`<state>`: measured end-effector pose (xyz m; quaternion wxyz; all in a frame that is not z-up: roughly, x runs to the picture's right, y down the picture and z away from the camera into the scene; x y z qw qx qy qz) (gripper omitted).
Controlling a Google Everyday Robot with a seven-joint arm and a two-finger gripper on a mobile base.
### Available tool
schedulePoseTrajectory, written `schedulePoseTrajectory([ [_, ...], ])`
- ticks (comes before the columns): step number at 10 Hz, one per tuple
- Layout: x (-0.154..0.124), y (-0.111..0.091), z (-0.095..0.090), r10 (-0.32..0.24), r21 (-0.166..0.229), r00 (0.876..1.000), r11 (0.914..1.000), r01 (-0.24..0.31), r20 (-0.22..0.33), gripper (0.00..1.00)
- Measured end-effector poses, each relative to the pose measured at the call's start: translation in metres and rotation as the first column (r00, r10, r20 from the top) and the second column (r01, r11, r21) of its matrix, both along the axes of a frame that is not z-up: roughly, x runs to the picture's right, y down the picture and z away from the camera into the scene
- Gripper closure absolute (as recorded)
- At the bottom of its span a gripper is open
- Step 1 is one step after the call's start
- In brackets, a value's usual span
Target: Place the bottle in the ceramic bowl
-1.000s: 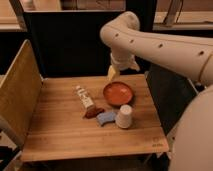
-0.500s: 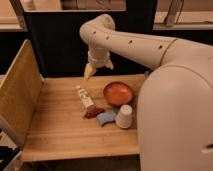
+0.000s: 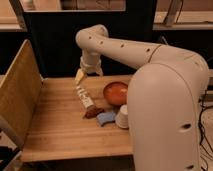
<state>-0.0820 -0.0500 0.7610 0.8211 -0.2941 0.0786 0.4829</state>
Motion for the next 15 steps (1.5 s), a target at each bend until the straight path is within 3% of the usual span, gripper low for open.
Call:
schedulePoseTrajectory([
  [2,0.003,-0.003,-0.004,-0.005,0.015,1.000,0.9999,0.005,0.002,0.20],
  [4,0.012,-0.011,-0.004,-0.028,0.061,1.000,0.9977,0.028,0.005,0.20],
  [6,-0.006,-0.010,0.007,-0.077,0.100,0.996,0.9924,0.072,0.043,0.20],
  [8,-0.025,-0.002,0.022,-0.128,0.112,0.988,0.9866,0.118,0.086,0.20],
  [10,-0.049,0.008,0.037,-0.184,0.114,0.975,0.9788,0.170,0.122,0.20],
  [13,-0.064,0.017,0.071,-0.253,0.102,0.962,0.9648,0.243,0.102,0.20],
  [15,-0.061,0.028,0.102,-0.246,0.059,0.966,0.9686,0.242,0.076,0.20],
])
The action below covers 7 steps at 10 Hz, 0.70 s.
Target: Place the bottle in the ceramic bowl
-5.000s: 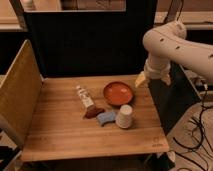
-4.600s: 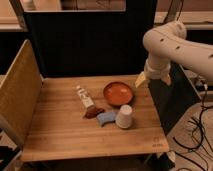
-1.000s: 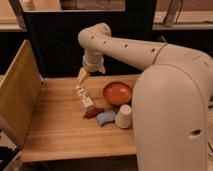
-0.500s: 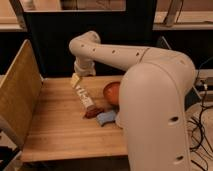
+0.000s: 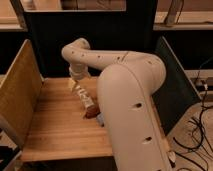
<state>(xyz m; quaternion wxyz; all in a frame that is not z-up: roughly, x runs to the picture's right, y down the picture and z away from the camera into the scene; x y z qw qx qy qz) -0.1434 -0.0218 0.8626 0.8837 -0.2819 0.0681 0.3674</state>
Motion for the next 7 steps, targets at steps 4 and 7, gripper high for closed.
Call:
schedulePoseTrajectory([
  [4,0.024,0.025,0.029,0.114,-0.099,0.991,0.9878,-0.120,-0.067,0.20],
  [7,0.021,0.025,0.029,0.112,-0.097,0.992,0.9882,-0.118,-0.064,0.20],
])
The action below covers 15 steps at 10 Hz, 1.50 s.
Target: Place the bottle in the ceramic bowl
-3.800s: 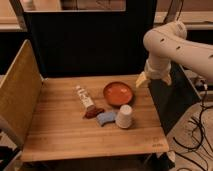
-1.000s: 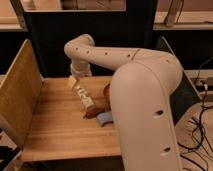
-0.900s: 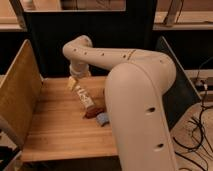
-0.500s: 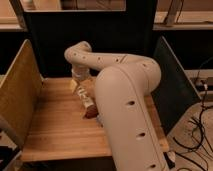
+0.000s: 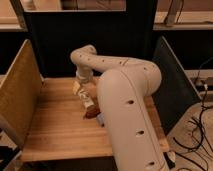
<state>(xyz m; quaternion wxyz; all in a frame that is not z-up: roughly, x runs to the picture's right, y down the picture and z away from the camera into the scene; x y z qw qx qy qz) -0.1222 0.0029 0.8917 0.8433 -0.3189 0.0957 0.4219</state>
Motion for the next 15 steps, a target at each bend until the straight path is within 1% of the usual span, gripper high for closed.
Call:
schedulePoseTrajectory([
  [1,0.001,0.000,0.000,0.002,0.001,1.000,1.0000,-0.002,-0.003,0.20],
  [3,-0.002,0.012,0.010,0.008,-0.014,1.000,0.9999,-0.008,-0.012,0.20],
  [7,0.000,0.042,0.034,0.030,-0.074,0.999,0.9967,-0.032,-0.027,0.20],
  [8,0.000,0.046,0.038,0.037,-0.086,0.999,0.9956,-0.039,-0.030,0.20],
  [9,0.001,0.054,0.045,0.050,-0.105,0.998,0.9930,-0.053,-0.035,0.20],
  [10,0.001,0.057,0.047,0.052,-0.116,0.998,0.9917,-0.056,-0.037,0.20],
  [12,-0.005,0.061,0.050,0.051,-0.132,0.998,0.9898,-0.053,-0.022,0.20],
  [15,-0.018,0.064,0.050,0.025,-0.147,1.000,0.9889,-0.024,0.008,0.20],
])
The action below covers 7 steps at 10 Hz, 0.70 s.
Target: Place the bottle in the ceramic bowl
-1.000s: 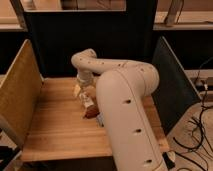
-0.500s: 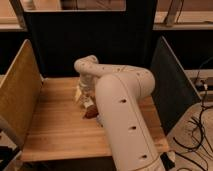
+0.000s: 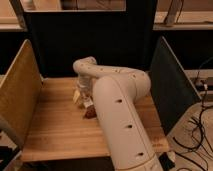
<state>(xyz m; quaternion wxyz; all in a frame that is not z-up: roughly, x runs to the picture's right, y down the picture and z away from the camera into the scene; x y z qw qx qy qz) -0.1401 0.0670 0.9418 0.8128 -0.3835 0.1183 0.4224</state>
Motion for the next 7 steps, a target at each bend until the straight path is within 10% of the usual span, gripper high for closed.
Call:
schedulePoseTrajectory([
  [7,-0.0083,0.0046,0.0018,0.001,-0.019,1.000,0.9998,-0.001,0.028,0.80],
])
